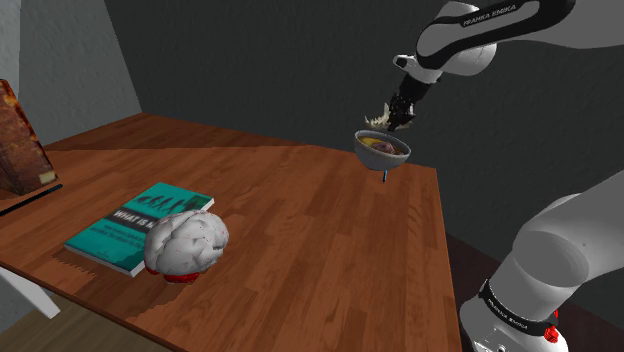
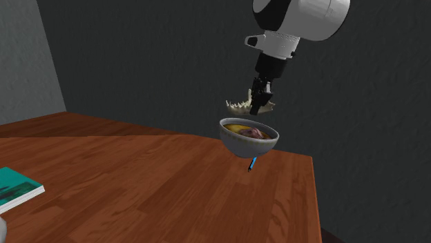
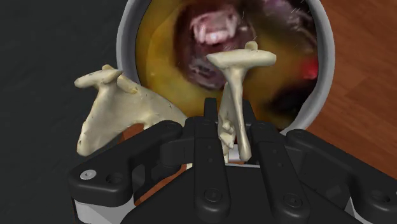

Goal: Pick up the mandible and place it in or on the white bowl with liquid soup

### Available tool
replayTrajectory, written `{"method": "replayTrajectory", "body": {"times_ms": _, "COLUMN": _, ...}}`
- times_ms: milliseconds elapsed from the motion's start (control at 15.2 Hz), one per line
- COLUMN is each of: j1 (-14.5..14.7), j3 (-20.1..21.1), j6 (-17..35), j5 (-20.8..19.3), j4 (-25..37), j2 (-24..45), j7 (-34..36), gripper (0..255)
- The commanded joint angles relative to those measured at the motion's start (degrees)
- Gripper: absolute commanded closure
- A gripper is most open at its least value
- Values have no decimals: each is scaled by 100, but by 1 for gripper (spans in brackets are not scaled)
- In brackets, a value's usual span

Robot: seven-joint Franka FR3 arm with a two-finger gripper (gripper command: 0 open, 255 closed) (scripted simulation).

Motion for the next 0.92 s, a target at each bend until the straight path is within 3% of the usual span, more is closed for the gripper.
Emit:
{"method": "replayTrajectory", "body": {"times_ms": 0, "j1": 6, "j3": -15, "j6": 156, "j5": 22, "j4": -105, "j2": 51, "j7": -41, "gripper": 255}}
{"method": "replayTrajectory", "body": {"times_ms": 264, "j1": 24, "j3": -36, "j6": 476, "j5": 70, "j4": -336, "j2": 143, "j7": -112, "gripper": 255}}
{"method": "replayTrajectory", "body": {"times_ms": 792, "j1": 25, "j3": -38, "j6": 502, "j5": 75, "j4": -354, "j2": 152, "j7": -119, "gripper": 255}}
{"method": "replayTrajectory", "body": {"times_ms": 858, "j1": 25, "j3": -38, "j6": 502, "j5": 75, "j4": -355, "j2": 152, "j7": -119, "gripper": 0}}
